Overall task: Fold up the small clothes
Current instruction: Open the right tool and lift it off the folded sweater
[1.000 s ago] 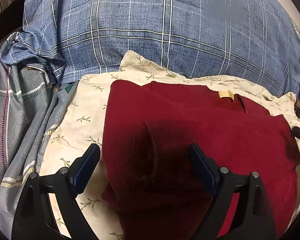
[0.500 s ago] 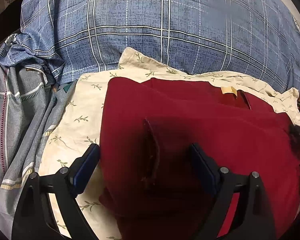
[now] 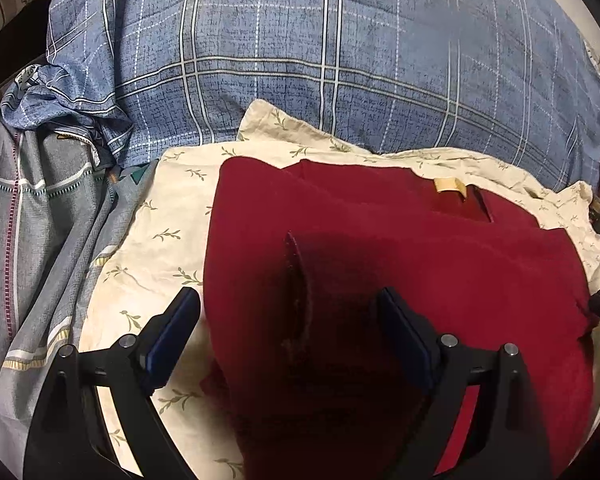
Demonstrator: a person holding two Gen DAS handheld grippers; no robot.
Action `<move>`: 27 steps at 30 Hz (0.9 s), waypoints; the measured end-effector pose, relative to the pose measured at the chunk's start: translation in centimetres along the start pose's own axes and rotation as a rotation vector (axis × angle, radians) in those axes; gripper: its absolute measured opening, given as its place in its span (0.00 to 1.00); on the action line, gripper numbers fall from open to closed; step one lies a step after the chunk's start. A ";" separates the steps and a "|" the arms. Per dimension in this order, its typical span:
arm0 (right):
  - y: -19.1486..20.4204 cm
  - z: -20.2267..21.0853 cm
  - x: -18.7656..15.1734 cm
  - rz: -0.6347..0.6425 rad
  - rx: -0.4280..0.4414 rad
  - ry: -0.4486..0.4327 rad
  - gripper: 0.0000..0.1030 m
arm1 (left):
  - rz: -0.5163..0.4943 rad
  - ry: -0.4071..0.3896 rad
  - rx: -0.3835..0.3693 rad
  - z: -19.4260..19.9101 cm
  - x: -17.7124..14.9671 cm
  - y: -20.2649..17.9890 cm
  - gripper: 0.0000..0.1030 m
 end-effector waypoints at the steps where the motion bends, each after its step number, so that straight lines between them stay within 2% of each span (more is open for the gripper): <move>1: -0.5 -0.7 -0.4 -0.007 -0.017 0.026 0.55 | -0.006 0.000 -0.001 0.1 -0.1 -0.1 0.88; 3: -1.4 -1.7 -1.5 -0.055 -0.001 0.062 0.55 | -0.015 0.006 0.003 -0.1 -0.5 -0.3 0.88; 9: 0.3 2.8 -1.2 -0.055 0.033 -0.015 0.55 | -0.020 0.007 0.007 0.3 -1.1 -0.3 0.88; 15: 3.0 6.3 -1.7 -0.008 0.073 -0.064 0.61 | -0.024 -0.032 -0.009 3.5 -1.9 -0.2 0.88; 21: 5.9 7.1 -3.8 0.010 0.137 -0.053 0.69 | -0.011 -0.071 -0.010 7.3 -2.9 0.8 0.88; 27: 6.6 7.0 -6.3 -0.008 0.163 -0.040 0.71 | -0.023 -0.082 0.008 9.7 -5.9 1.8 0.88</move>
Point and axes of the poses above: each gripper's, at about its wrist camera, not at the fingertips, and z roughly against the way its jaws point, y to its left, x to its top, the point moved 10 cm from there along -z, roughly the way its jaws point, and after that the axes turned 15 degrees about x, right-handed, at the moved point
